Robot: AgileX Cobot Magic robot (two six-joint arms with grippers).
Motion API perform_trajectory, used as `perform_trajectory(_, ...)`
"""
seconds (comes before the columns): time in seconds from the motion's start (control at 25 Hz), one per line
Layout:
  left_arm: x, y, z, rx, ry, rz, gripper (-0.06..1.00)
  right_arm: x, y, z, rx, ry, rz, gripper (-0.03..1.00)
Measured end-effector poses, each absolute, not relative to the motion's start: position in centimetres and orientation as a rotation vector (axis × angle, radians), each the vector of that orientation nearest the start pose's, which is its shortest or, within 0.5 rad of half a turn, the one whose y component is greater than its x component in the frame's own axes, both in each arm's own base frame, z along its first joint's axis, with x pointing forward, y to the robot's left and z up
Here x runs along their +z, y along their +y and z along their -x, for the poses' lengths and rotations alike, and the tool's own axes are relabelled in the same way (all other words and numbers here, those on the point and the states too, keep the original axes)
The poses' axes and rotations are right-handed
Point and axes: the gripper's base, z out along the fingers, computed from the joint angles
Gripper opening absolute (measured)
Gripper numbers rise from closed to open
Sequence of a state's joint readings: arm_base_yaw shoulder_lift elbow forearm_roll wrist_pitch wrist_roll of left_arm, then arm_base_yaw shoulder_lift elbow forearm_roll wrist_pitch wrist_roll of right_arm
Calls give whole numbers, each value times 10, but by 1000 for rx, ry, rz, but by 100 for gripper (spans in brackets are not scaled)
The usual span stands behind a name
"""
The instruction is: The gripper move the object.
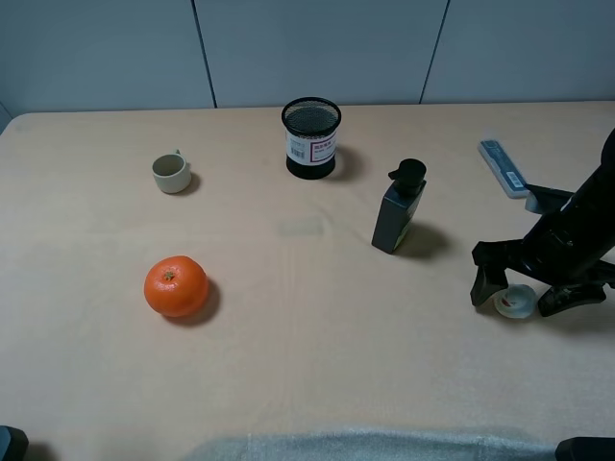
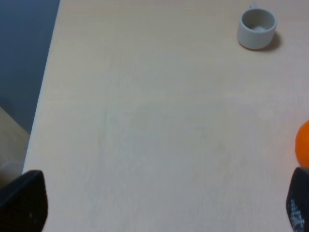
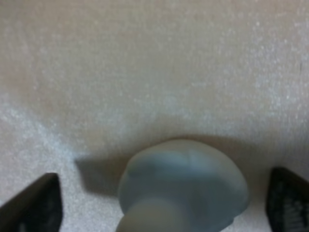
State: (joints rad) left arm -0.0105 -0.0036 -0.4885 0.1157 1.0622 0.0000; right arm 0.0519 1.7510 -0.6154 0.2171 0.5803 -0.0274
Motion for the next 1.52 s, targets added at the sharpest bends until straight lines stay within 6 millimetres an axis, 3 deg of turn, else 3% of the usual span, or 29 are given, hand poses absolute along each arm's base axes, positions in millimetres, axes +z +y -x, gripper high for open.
perform_trajectory(0.4, 274, 9, 4, 132, 2051, -6, 99, 97, 23, -227, 181, 3196, -169, 35)
perform_trajectory(1.24, 274, 9, 4, 132, 2051, -6, 99, 98, 23, -225, 186, 3219, -168, 33)
perform_trajectory(1.52, 274, 9, 4, 132, 2051, -6, 99, 113, 23, -223, 199, 3180, -156, 33)
